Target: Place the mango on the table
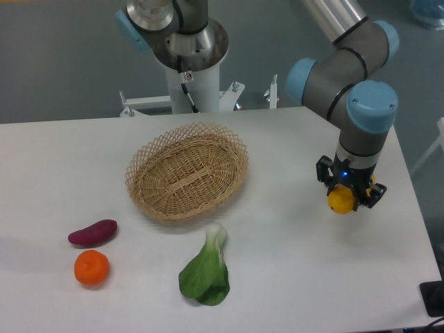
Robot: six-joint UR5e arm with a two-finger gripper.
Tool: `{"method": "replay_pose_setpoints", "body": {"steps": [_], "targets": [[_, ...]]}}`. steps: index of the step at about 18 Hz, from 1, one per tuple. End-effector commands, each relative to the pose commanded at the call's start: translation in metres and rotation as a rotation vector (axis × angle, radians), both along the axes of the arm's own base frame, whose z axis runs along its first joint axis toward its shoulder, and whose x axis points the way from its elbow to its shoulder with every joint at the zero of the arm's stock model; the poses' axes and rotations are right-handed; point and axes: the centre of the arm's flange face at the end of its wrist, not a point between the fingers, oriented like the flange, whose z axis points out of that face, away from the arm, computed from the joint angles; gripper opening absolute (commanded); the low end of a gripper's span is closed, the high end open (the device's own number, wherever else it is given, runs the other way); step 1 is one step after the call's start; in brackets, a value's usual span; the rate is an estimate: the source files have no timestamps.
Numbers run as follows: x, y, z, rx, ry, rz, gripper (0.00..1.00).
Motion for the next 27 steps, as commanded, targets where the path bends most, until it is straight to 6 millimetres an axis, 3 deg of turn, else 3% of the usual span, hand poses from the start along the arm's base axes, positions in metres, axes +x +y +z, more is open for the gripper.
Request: {"method": "replay_pose_setpoints", "body": {"steps": [16, 27], "targets": [[0.001, 0.000, -0.002, -0.001, -0.003, 0.008, 0.45], [0.008, -0.004, -0.017, -0.013, -0.026, 0.008, 0.45]]}}
